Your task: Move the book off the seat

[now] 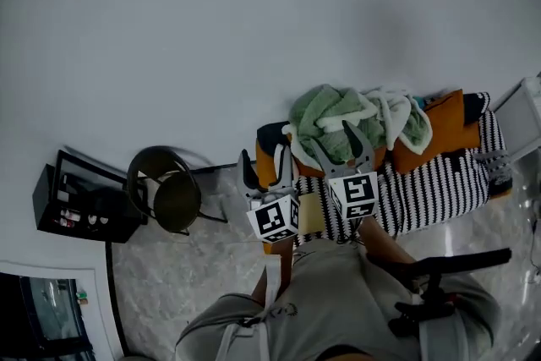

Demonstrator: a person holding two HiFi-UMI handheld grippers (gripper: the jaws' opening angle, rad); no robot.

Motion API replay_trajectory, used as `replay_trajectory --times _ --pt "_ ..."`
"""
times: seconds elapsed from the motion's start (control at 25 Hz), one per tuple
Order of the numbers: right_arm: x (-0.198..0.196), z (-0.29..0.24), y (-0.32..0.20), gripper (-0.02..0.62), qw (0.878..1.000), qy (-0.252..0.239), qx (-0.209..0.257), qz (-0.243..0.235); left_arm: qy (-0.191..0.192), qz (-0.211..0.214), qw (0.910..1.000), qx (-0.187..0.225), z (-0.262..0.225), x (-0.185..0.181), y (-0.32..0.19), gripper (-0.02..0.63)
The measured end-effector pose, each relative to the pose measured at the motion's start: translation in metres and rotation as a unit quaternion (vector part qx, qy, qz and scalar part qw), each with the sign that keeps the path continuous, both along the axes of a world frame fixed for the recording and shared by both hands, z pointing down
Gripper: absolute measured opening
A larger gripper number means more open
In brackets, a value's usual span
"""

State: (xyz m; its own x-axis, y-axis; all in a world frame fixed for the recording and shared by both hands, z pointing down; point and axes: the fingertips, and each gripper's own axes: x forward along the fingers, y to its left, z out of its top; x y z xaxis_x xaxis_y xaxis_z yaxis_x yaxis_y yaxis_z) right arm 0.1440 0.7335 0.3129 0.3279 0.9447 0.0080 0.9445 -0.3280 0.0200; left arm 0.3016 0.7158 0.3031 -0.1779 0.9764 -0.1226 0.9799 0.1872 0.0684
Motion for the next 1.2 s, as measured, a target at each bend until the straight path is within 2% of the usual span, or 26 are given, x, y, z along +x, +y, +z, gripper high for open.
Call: replay_trajectory --times 0.2,0.36,0.52,0.68,0.92,1.04,1.2 --pt "0.004 -0.003 0.004 0.319 1.000 -0.020 -0.003 0.011 0.003 0.012 0.9999 0.007 0.006 0.006 0.012 0.382" --pt "-0.004 -0.010 0.018 0.331 0.999 -0.033 -0.007 0.017 0.011 -0.003 0.9999 -0.004 0.000 0.005 0.019 0.383" --pt "-0.007 -0.011 0.030 0.331 0.999 -0.031 -0.007 0.017 0.010 -0.004 0.9999 0.004 0.004 0.004 0.031 0.383" --pt "-0.005 0.005 0.042 0.331 1.000 -0.026 0.012 0.013 0.003 0.001 0.9999 0.014 0.012 0.004 0.040 0.383" --pt "0.002 0.049 0.053 0.331 0.999 -0.027 0.046 0.000 0.015 0.000 0.9982 0.057 0.058 0.002 0.049 0.383" --pt "0.004 0.086 0.072 0.331 0.998 -0.029 0.059 0.001 0.023 -0.002 0.9970 0.074 0.092 0.002 0.070 0.383" --pt "0.007 0.149 0.081 0.331 0.993 -0.029 0.112 0.002 0.026 -0.009 0.9920 0.123 0.146 0.005 0.080 0.383"
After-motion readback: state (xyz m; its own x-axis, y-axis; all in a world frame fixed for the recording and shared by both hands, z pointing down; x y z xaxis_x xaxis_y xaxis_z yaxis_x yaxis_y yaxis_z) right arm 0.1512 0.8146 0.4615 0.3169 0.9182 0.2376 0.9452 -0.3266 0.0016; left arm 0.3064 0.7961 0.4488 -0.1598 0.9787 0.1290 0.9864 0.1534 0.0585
